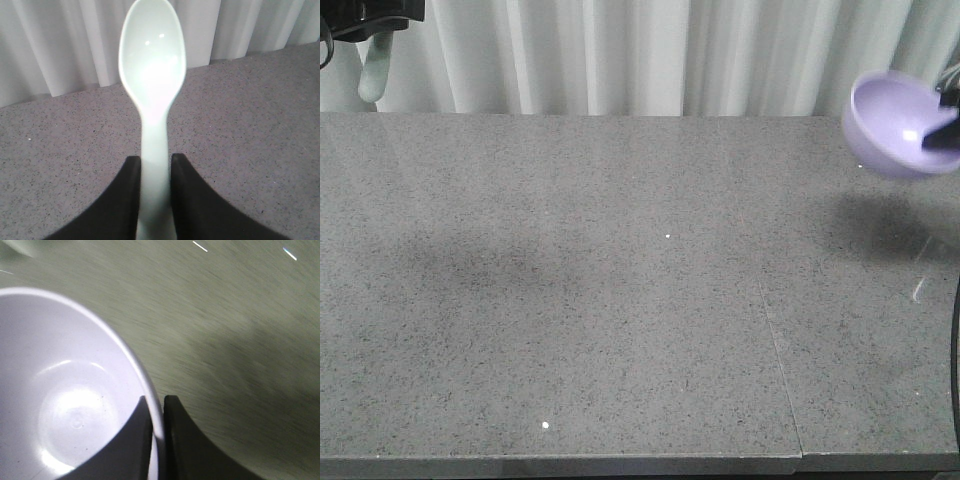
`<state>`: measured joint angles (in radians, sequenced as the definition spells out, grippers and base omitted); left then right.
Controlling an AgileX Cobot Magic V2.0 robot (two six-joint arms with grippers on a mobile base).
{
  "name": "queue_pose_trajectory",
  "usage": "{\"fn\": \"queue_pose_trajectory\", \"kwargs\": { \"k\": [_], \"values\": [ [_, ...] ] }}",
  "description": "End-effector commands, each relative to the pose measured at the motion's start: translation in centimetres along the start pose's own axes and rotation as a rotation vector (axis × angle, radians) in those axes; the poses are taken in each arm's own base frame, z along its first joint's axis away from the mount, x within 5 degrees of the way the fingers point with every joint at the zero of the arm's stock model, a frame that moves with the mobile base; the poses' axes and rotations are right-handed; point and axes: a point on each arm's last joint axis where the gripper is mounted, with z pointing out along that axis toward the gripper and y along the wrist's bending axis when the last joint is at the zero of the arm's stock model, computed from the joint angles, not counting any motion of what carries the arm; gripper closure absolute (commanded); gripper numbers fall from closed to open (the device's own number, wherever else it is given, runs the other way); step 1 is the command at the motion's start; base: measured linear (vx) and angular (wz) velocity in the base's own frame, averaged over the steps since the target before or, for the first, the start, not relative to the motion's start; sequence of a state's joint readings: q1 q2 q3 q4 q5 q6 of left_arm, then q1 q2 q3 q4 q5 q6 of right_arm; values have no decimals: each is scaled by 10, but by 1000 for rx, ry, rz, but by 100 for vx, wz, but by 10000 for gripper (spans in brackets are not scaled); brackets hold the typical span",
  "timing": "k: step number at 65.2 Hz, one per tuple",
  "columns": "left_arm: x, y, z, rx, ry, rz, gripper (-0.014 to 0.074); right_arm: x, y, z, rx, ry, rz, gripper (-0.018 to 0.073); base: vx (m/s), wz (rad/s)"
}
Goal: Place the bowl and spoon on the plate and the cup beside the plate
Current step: 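Close left gripper on spoon handle, right gripper on lavender bowl rim, then lift the spoon and bowl up off the counter with both grippers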
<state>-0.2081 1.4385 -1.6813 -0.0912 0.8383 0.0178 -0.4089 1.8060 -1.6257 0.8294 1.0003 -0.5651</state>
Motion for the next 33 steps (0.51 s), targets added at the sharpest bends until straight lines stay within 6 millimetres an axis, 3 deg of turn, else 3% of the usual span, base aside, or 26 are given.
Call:
{"fn": "queue_pose_trajectory", "kwargs": {
  "k": [1, 16, 33],
  "values": [
    [-15, -3, -21, 11, -122, -8, 604, -19, 58, -56, -198, -159, -90, 567, 0, 0],
    [-15, -3, -21, 11, -122, -8, 604, -9, 120, -111, -460, -211, -238, 565, 0, 0],
    [-15, -3, -21, 11, -121, -8, 604, 0, 147, -144, -465, -264, -314, 565, 0, 0]
  ]
}}
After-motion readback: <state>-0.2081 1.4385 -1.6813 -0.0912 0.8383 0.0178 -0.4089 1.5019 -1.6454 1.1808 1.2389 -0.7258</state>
